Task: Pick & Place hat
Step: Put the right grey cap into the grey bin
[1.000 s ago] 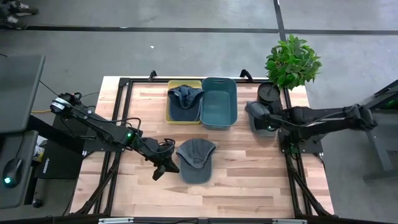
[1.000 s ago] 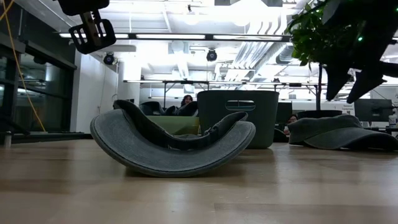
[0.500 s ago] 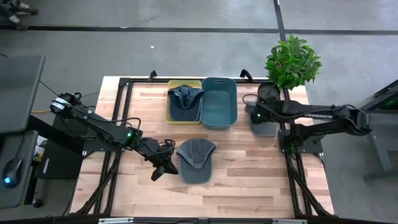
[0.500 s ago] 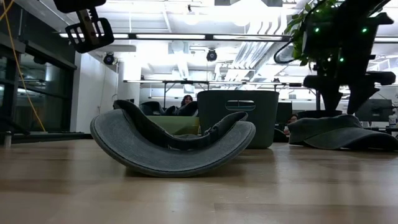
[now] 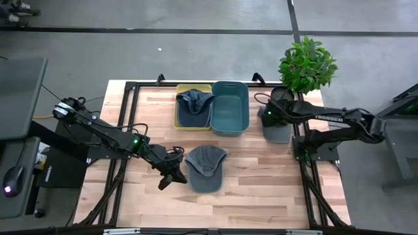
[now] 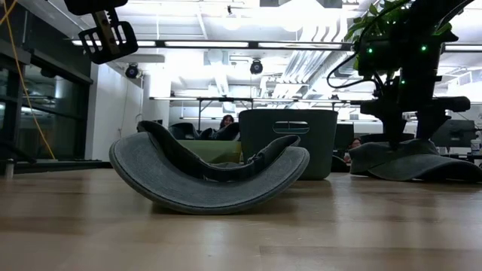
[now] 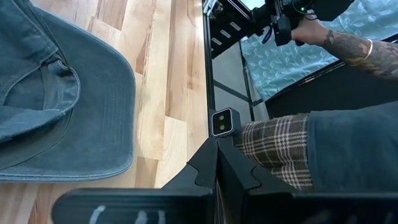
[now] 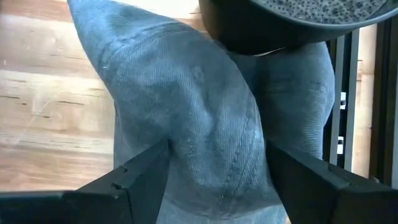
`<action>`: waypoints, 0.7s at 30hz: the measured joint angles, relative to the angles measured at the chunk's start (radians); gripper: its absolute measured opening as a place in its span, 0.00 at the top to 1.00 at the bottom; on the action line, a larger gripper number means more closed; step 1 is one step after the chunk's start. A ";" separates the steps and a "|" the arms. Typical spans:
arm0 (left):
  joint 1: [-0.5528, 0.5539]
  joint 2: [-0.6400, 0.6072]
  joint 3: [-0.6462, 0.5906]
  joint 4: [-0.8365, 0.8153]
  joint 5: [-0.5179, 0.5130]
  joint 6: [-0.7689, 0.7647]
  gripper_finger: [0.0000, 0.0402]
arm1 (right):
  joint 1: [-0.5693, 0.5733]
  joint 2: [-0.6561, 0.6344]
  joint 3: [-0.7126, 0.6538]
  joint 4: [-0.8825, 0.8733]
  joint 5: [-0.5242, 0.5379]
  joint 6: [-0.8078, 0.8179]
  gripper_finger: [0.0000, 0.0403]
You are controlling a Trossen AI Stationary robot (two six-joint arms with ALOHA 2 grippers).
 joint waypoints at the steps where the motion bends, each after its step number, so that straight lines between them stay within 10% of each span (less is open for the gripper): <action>1: 0.000 0.000 0.000 0.000 0.000 0.000 1.00 | -0.003 0.000 0.000 0.000 0.000 0.000 0.37; 21: 0.000 0.000 0.000 0.000 -0.001 0.000 1.00 | -0.018 0.000 -0.001 0.000 -0.052 -0.024 0.88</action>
